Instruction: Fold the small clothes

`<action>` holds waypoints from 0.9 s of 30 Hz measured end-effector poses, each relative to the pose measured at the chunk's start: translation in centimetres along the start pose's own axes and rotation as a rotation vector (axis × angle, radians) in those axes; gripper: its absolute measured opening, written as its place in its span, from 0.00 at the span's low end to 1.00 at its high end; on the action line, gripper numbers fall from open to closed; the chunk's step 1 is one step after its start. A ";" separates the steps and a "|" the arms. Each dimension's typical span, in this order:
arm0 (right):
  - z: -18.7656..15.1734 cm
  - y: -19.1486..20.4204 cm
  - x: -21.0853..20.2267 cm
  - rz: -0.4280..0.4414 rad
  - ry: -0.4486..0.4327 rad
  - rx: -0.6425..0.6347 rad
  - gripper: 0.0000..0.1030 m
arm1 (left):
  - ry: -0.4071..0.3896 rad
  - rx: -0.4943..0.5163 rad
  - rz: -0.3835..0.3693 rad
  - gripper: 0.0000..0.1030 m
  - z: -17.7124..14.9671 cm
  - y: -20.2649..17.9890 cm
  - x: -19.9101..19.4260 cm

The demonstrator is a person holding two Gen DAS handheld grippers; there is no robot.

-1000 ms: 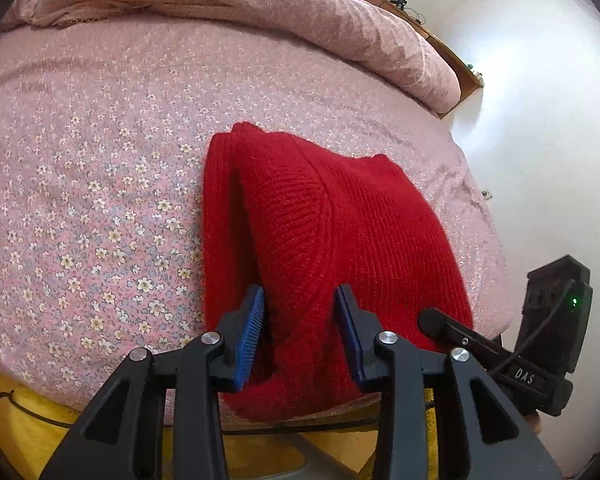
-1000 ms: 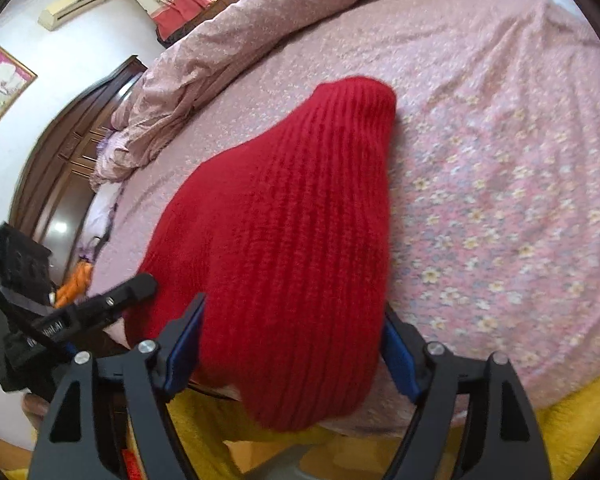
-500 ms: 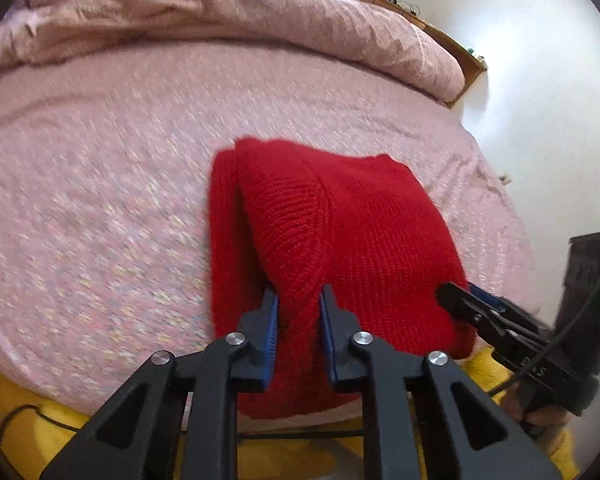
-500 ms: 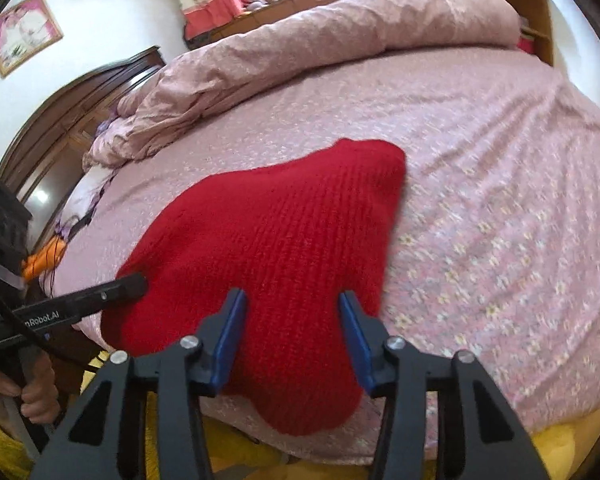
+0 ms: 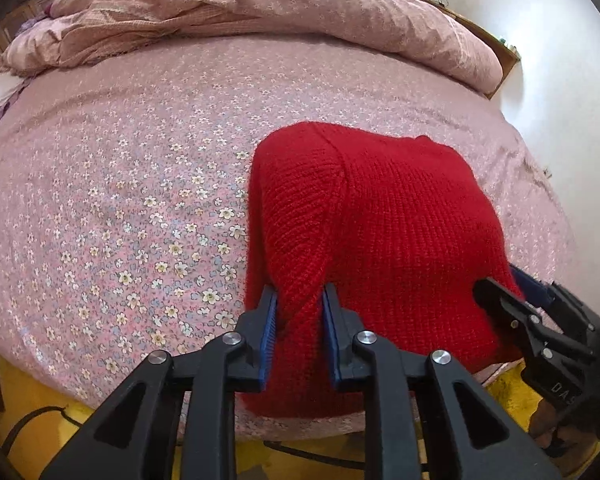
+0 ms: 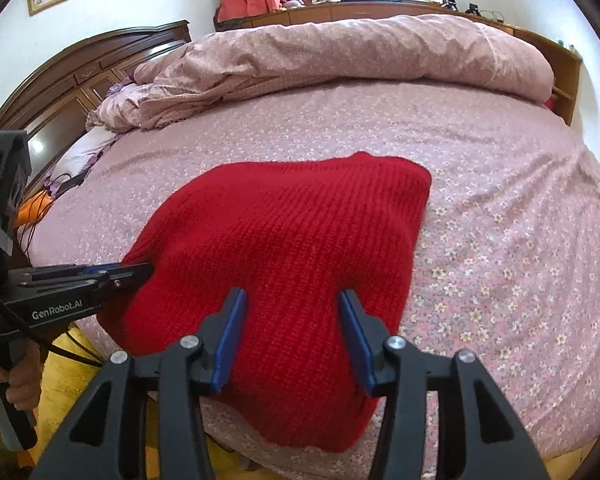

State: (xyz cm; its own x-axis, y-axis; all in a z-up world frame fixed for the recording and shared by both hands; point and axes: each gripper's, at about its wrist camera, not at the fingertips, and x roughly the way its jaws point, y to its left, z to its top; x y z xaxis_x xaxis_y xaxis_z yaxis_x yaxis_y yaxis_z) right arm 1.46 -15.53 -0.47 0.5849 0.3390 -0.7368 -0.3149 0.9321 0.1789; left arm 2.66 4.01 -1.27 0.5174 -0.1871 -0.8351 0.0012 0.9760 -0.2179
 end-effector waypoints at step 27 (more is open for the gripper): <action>-3.8 0.6 -6.3 -0.060 -0.019 0.077 0.66 | -0.003 -0.010 0.116 0.20 -4.2 -2.4 -4.2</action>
State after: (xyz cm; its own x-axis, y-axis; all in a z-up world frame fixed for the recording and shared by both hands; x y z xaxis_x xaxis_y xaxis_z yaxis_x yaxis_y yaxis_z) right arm -5.25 -17.54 1.83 0.6152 0.2836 -0.7356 -0.2204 0.9577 0.1849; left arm -3.15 2.01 0.65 0.5162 -0.0728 -0.8534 -0.0671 0.9899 -0.1251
